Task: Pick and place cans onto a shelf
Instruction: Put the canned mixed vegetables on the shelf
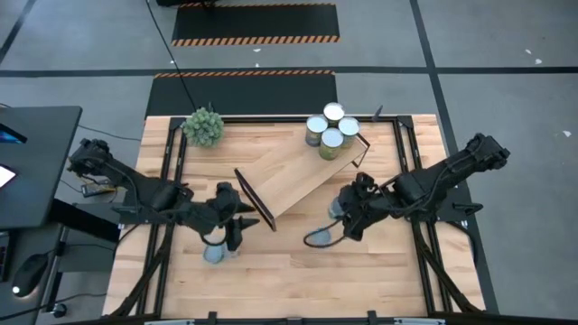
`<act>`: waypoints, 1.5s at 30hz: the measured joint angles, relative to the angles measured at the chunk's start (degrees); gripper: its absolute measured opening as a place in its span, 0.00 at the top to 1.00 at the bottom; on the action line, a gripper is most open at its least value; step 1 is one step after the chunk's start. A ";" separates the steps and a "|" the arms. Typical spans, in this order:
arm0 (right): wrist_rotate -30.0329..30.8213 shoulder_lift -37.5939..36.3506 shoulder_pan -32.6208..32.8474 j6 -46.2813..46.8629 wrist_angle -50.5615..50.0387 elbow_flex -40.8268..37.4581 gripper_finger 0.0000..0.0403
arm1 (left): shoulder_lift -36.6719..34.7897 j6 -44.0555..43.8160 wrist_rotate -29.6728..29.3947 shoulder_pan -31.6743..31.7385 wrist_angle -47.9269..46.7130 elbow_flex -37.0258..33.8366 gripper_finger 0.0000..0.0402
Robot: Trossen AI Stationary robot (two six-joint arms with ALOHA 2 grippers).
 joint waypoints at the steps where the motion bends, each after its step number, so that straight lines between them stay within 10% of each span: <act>1: 0.44 0.00 -0.79 -0.41 0.06 0.22 0.27 | -0.32 2.24 0.39 1.07 0.10 0.00 0.57; 19: 6.18 3.96 -15.52 -8.48 15.37 1.55 0.27 | -4.16 35.17 7.70 19.91 -2.81 0.02 0.57; 45: 1.96 22.42 -23.20 5.45 -8.64 25.26 0.24 | -4.21 43.25 21.80 31.22 -6.44 0.02 0.57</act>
